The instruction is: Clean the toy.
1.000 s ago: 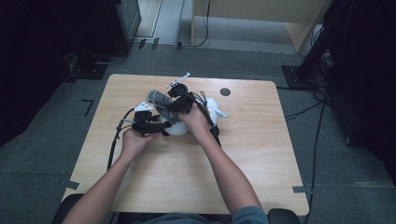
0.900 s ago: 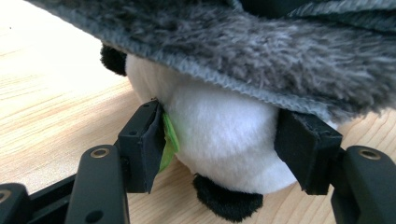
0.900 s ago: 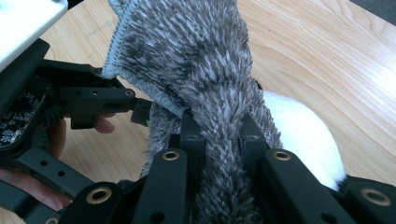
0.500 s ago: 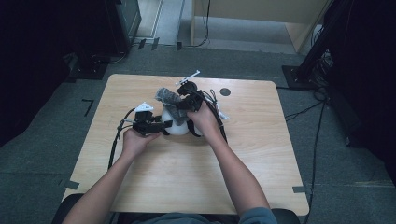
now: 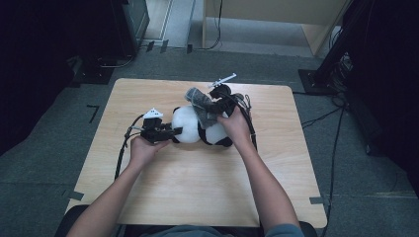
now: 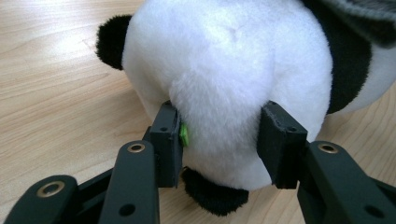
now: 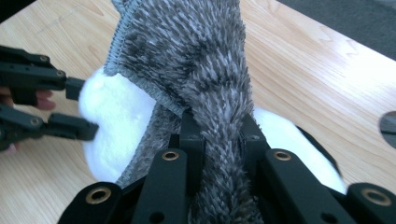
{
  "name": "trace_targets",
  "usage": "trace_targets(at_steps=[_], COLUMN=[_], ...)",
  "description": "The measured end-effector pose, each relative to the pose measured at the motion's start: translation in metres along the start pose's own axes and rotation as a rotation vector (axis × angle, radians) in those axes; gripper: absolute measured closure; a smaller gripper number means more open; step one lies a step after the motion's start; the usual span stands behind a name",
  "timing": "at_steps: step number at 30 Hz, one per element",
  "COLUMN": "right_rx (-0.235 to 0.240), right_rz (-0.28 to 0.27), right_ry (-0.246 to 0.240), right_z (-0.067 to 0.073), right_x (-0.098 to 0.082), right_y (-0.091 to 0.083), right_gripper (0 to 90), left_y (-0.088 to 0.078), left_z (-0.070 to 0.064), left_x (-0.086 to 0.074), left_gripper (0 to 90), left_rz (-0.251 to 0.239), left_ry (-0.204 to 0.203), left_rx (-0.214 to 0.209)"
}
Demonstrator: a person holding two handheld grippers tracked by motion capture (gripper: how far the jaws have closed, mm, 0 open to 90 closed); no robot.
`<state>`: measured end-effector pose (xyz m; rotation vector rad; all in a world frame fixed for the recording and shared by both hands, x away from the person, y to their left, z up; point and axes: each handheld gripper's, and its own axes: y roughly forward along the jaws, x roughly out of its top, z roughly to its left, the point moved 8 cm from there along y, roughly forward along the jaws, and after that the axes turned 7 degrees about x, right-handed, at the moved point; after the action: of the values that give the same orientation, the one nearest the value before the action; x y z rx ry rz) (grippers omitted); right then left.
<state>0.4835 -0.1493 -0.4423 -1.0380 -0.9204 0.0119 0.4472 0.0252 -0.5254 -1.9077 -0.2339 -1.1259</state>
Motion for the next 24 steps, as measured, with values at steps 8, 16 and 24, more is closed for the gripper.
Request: trace_targets(at_steps=[8, 16, 24], right_rx=[-0.035, -0.061, -0.076], right_rz=[-0.041, -0.08, -0.086], right_ry=[0.035, 0.106, 0.189], right_z=[-0.021, -0.047, -0.067], right_x=[-0.012, -0.034, -0.06], right_y=[-0.024, -0.042, -0.041], right_gripper=[77.9, 78.0, 78.3], left_y=[0.0, 0.0, 0.0], left_z=[0.0, 0.0, 0.0], left_x=[0.0, 0.0, 0.0], left_gripper=[56.0, 56.0, 55.9], left_rz=[-0.003, -0.007, -0.009], left_ry=[-0.003, 0.001, -0.007], left_rx=[0.0, -0.003, -0.005])
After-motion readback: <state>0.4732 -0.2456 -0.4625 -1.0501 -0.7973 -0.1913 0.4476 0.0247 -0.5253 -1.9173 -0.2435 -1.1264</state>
